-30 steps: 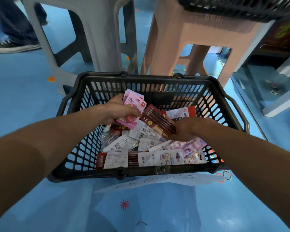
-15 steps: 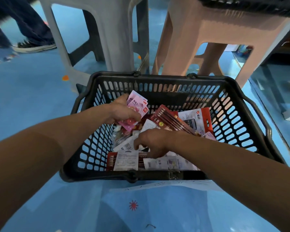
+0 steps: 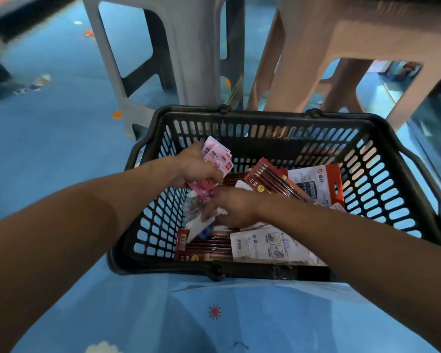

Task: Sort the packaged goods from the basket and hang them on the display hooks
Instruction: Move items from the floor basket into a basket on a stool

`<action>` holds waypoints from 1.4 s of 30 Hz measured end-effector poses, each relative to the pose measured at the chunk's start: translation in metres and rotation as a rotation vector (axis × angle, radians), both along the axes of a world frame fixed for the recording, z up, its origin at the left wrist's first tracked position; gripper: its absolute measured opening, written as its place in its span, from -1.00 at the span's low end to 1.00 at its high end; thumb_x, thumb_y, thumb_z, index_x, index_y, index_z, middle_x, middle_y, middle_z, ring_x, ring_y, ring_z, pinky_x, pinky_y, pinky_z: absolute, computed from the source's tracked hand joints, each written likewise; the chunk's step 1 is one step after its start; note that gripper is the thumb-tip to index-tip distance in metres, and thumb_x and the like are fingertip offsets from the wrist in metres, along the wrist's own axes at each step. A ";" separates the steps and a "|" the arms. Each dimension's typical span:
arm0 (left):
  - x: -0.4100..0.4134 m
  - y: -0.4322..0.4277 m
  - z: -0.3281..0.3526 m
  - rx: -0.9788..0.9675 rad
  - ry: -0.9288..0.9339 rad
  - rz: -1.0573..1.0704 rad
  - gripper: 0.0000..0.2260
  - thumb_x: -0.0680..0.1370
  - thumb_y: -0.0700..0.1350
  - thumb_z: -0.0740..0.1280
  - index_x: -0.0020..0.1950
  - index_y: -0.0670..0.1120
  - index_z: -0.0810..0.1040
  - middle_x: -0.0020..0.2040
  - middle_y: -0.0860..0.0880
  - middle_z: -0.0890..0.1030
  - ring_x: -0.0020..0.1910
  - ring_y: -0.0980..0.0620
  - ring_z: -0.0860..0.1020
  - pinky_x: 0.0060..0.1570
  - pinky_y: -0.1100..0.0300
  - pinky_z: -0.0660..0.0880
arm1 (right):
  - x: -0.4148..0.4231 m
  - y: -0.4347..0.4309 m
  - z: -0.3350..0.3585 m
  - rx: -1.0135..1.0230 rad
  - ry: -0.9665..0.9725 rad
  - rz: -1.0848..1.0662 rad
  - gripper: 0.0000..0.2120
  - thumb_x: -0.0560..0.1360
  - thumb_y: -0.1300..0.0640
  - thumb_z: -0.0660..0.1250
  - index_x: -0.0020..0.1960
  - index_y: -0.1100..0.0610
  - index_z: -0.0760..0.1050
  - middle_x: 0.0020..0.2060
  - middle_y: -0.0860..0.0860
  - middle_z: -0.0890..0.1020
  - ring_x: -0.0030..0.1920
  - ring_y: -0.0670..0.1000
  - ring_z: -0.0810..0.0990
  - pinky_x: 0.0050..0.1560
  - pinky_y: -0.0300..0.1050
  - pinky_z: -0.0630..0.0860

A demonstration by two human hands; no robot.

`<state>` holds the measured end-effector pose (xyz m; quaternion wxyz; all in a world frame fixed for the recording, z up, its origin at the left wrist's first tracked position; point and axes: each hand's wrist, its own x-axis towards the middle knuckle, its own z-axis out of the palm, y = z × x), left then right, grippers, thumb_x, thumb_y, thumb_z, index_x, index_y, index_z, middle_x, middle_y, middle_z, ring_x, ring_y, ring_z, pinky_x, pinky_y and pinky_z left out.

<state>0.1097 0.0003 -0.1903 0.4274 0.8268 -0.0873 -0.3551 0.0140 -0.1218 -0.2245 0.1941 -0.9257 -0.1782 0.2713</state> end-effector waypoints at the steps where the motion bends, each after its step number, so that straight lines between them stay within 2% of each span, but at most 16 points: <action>1: -0.001 0.000 0.001 -0.019 0.016 0.003 -0.47 0.39 -0.36 0.57 0.24 -0.06 0.45 0.08 -0.08 0.65 -0.02 -0.10 0.68 -0.16 -0.04 0.70 | 0.002 -0.008 0.003 0.035 -0.013 -0.043 -0.81 0.60 0.00 0.36 0.17 -0.07 0.66 0.20 -0.02 0.61 0.18 0.02 0.56 0.26 0.09 0.52; 4: -0.003 -0.001 0.004 -0.061 0.082 0.002 -0.53 0.40 -0.38 0.54 0.18 -0.01 0.51 0.10 -0.14 0.68 0.03 -0.17 0.70 0.01 -0.22 0.66 | 0.004 -0.034 0.013 0.029 -0.013 -0.179 -0.85 0.61 -0.07 0.32 -0.11 -0.10 0.59 -0.06 -0.07 0.62 -0.03 -0.02 0.59 0.08 0.13 0.58; 6: -0.003 -0.002 0.004 -0.065 0.103 -0.003 -0.55 0.41 -0.35 0.54 0.18 0.00 0.52 0.10 -0.15 0.69 0.03 -0.17 0.70 0.03 -0.19 0.66 | -0.002 -0.048 0.022 0.059 0.045 -0.296 -0.81 0.64 -0.03 0.30 -0.16 -0.11 0.50 -0.11 -0.08 0.60 -0.06 -0.02 0.59 0.03 0.08 0.56; 9: -0.005 -0.004 0.008 -0.059 0.091 -0.042 -0.67 0.46 -0.26 0.54 0.11 -0.01 0.52 0.07 -0.15 0.71 -0.04 -0.14 0.71 -0.10 0.00 0.65 | -0.016 -0.062 0.036 0.256 0.221 -0.607 -0.87 0.68 -0.01 0.25 -0.05 -0.09 0.46 0.02 0.02 0.59 0.00 0.08 0.61 -0.09 0.14 0.65; 14: -0.009 -0.010 0.011 -0.143 0.174 -0.075 -0.65 0.50 -0.23 0.52 0.22 -0.03 0.53 0.11 -0.18 0.72 -0.03 -0.15 0.73 0.01 -0.14 0.66 | -0.033 -0.076 0.056 0.449 0.366 -0.855 -0.82 0.70 -0.04 0.20 0.21 0.03 0.46 0.14 0.15 0.61 0.01 0.17 0.69 -0.11 0.19 0.69; 17: -0.013 -0.012 0.016 -0.239 0.171 -0.089 -0.64 0.51 -0.31 0.50 0.19 -0.02 0.49 0.11 -0.21 0.71 0.07 -0.24 0.71 0.13 -0.28 0.61 | -0.036 -0.083 0.060 0.533 0.458 -0.875 -0.67 0.62 -0.10 0.34 0.29 0.05 0.50 0.16 0.12 0.67 0.07 0.15 0.70 0.02 0.14 0.66; 19: -0.015 -0.012 0.019 -0.277 0.162 -0.097 -0.63 0.51 -0.32 0.49 0.21 -0.03 0.48 0.11 -0.21 0.71 0.08 -0.25 0.70 0.17 -0.32 0.58 | -0.034 -0.085 0.061 0.510 0.423 -0.864 -0.64 0.55 0.01 0.47 0.29 0.07 0.51 0.08 0.09 0.71 0.02 0.09 0.72 0.01 0.06 0.67; 22: -0.013 -0.011 0.019 -0.297 0.155 -0.064 -0.55 0.51 -0.32 0.50 0.27 0.01 0.43 0.16 -0.19 0.69 0.11 -0.22 0.70 0.17 -0.30 0.59 | -0.032 -0.088 0.065 0.369 0.372 -0.803 -0.55 0.47 0.20 0.54 0.30 -0.02 0.52 0.11 0.09 0.71 0.08 0.14 0.72 0.14 0.20 0.65; 25: -0.008 -0.008 0.016 -0.288 0.172 -0.045 -0.19 0.47 -0.32 0.53 0.57 0.08 0.20 0.18 -0.14 0.68 0.08 -0.18 0.71 0.05 -0.20 0.65 | -0.034 -0.090 0.074 0.253 0.374 -0.685 -0.39 0.46 0.28 0.51 0.41 -0.14 0.48 0.22 0.00 0.64 0.14 0.09 0.65 -0.02 0.05 0.62; 27: -0.007 -0.006 0.014 -0.289 0.208 -0.073 -0.12 0.45 -0.31 0.55 0.58 0.18 0.16 0.17 -0.15 0.70 0.09 -0.21 0.71 0.10 -0.25 0.63 | -0.034 -0.091 0.079 0.270 0.343 -0.649 -0.34 0.46 0.34 0.46 0.43 -0.16 0.48 0.25 -0.03 0.61 0.17 0.09 0.62 -0.08 -0.03 0.58; 30: -0.009 -0.005 0.014 -0.291 0.251 -0.142 -0.32 0.43 -0.25 0.57 0.40 0.13 0.31 0.21 -0.23 0.67 0.18 -0.27 0.67 0.26 -0.38 0.50 | -0.030 -0.090 0.086 0.284 0.275 -0.628 -0.36 0.47 0.37 0.42 0.33 -0.27 0.54 0.17 -0.10 0.66 0.18 0.09 0.63 0.06 0.03 0.63; 34: -0.012 -0.005 0.019 -0.323 0.306 -0.209 -0.35 0.42 -0.16 0.53 0.46 -0.05 0.35 0.24 -0.23 0.67 0.23 -0.26 0.64 0.34 -0.31 0.47 | -0.031 -0.089 0.091 0.229 0.196 -0.608 -0.47 0.58 0.31 0.34 0.26 -0.32 0.58 0.09 -0.14 0.68 -0.02 -0.08 0.60 -0.15 -0.05 0.53; 36: -0.012 -0.006 0.019 -0.318 0.304 -0.202 -0.37 0.43 -0.15 0.53 0.46 -0.08 0.38 0.24 -0.23 0.66 0.24 -0.26 0.63 0.34 -0.28 0.48 | -0.032 -0.086 0.094 0.234 0.198 -0.607 -0.53 0.62 0.28 0.30 0.22 -0.31 0.60 0.12 -0.16 0.62 0.08 -0.06 0.56 -0.04 0.11 0.61; 38: -0.013 -0.006 0.019 -0.309 0.292 -0.244 -0.46 0.49 -0.12 0.51 0.43 -0.10 0.44 0.23 -0.24 0.67 0.26 -0.28 0.62 0.33 -0.27 0.49 | -0.029 -0.082 0.097 0.282 0.140 -0.609 -0.61 0.61 0.26 0.35 0.27 -0.19 0.62 0.16 -0.08 0.62 0.09 -0.05 0.59 -0.06 0.02 0.66; 40: -0.015 -0.009 0.017 -0.297 0.299 -0.237 -0.59 0.57 -0.10 0.45 0.39 -0.09 0.48 0.18 -0.22 0.68 0.13 -0.22 0.68 0.17 -0.17 0.60 | -0.024 -0.078 0.096 0.317 -0.007 -0.620 -0.61 0.53 0.23 0.48 0.32 -0.03 0.61 0.18 0.03 0.64 0.00 -0.10 0.64 -0.07 -0.13 0.66; 42: -0.020 -0.013 0.018 -0.329 0.330 -0.206 -0.69 0.63 -0.14 0.38 0.36 -0.14 0.50 0.11 -0.24 0.68 -0.08 -0.11 0.70 -0.17 0.04 0.65 | -0.018 -0.073 0.092 0.319 -0.138 -0.679 -0.47 0.42 0.19 0.59 0.35 0.04 0.56 0.13 0.11 0.64 0.04 0.04 0.66 0.13 0.04 0.63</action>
